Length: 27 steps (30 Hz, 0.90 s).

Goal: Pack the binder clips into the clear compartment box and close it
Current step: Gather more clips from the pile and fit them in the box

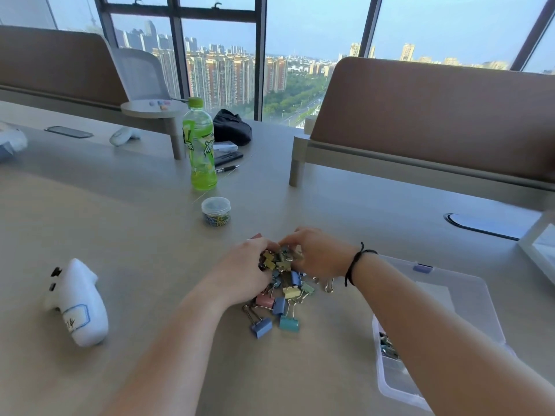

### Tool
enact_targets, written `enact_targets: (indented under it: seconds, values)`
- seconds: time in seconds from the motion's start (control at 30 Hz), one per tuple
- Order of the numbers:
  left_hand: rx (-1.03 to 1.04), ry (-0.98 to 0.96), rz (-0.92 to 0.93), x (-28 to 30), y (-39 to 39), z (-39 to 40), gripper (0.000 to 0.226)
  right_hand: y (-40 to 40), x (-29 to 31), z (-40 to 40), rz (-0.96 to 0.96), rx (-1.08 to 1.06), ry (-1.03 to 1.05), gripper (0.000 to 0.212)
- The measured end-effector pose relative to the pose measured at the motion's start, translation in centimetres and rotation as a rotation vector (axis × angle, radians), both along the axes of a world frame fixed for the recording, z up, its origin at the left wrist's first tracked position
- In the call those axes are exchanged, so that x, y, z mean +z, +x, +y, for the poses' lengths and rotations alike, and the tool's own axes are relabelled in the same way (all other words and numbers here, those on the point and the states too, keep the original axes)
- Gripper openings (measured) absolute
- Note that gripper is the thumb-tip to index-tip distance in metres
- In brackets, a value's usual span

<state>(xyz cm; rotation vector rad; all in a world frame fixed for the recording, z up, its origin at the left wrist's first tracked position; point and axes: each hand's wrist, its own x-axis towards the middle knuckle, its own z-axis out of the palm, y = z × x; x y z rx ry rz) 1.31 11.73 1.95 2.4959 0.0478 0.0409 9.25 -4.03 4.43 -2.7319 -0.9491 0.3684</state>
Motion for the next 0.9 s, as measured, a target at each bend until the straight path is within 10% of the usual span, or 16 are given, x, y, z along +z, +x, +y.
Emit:
enact_targets:
  seconds: [0.17, 0.9]
  values:
    - [0.001, -0.005, 0.001, 0.0, 0.0, -0.1, 0.053, 0.2, 0.7, 0.1, 0.075, 0.01, -0.097, 0.072]
    - [0.078, -0.073, -0.174, -0.7, 0.7, -0.3, 0.024, 0.3, 1.6, 0.7, 0.129, 0.032, -0.058, 0.046]
